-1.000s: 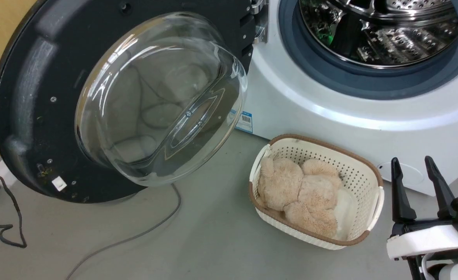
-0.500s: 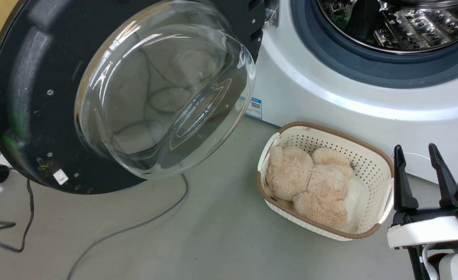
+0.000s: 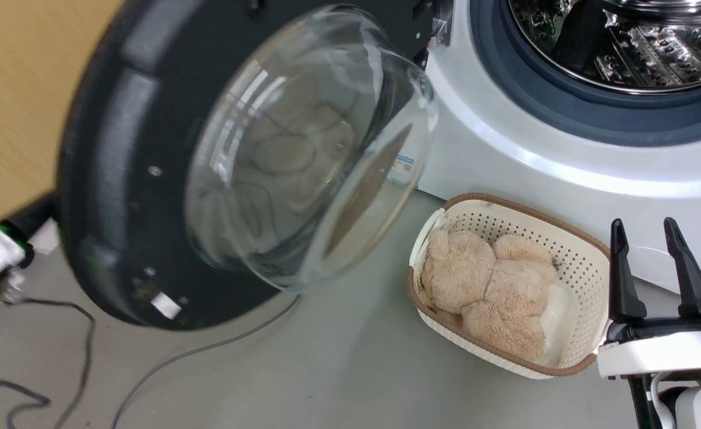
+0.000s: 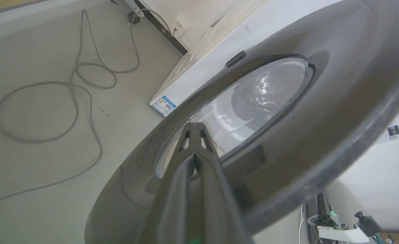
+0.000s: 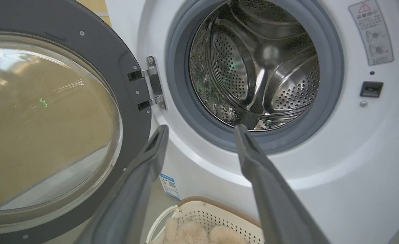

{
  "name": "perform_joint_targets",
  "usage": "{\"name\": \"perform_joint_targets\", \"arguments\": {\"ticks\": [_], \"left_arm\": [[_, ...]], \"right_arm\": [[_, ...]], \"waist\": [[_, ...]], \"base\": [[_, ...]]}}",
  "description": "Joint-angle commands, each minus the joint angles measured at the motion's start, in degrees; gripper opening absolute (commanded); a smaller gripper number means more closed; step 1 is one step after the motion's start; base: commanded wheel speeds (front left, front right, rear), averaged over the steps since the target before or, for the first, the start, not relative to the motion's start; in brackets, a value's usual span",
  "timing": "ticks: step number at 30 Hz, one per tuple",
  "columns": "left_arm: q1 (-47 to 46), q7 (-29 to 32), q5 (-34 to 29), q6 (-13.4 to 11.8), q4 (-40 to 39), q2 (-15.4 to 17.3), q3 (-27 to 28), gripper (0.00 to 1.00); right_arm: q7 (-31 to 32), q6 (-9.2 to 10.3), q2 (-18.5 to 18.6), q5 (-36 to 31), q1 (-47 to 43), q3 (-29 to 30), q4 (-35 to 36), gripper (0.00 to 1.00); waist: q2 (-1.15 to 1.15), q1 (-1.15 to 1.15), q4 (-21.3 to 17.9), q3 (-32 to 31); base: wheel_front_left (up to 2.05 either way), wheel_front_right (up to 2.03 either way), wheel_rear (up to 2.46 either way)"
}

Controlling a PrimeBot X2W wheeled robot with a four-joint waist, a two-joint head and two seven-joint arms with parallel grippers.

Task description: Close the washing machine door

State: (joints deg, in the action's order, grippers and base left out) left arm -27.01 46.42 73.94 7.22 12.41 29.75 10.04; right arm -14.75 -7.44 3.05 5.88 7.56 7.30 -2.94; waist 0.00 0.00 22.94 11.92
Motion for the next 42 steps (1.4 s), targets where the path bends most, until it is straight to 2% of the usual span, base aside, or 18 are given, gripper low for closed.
{"name": "perform_joint_targets", "arguments": {"ticks": [1,10,17,23,34,42], "left_arm": [[1.87,0.71,0.54,0.26,-2.09,-0.02,-1.88,0.0],[7.27,0.28,3.91,0.26,-12.93,-0.85,-11.36,0.0],[10.47,-1.58,6.35,0.26,-21.03,-2.98,-17.99,0.0],[11.0,-3.94,6.9,0.26,-24.8,-4.86,-22.21,0.0],[9.03,-11.98,7.84,0.26,-21.77,-10.35,-31.07,0.0],[7.28,-17.84,8.4,0.26,-19.11,-12.01,-35.91,0.0]], "right_arm": [[-0.25,-0.05,-0.17,0.65,0.65,0.16,-0.09,1.0],[-0.25,-0.05,-0.17,1.56,0.07,-0.17,-0.53,1.0],[-0.25,-0.05,-0.17,2.25,0.08,0.04,-0.38,1.0],[-0.25,-0.05,-0.17,2.55,-0.03,0.42,-0.49,1.0],[-0.25,-0.05,-0.17,3.1,0.79,-0.16,-0.52,1.0],[-0.25,-0.05,-0.17,3.35,1.32,0.21,-0.42,1.0]], "waist": [[0.0,0.0,0.24,-0.41],[0.0,0.0,0.05,-2.52],[0.0,0.0,-3.56,-3.02],[0.0,0.0,-6.83,-2.81],[0.0,0.0,-15.39,-1.81],[0.0,0.0,-22.04,-0.88]], "base": [[0.0,0.0,0.0],[0.0,0.0,0.0],[0.0,0.0,0.0],[0.0,0.0,0.0],[0.0,0.0,0.0],[0.0,0.0,0.0]]}}
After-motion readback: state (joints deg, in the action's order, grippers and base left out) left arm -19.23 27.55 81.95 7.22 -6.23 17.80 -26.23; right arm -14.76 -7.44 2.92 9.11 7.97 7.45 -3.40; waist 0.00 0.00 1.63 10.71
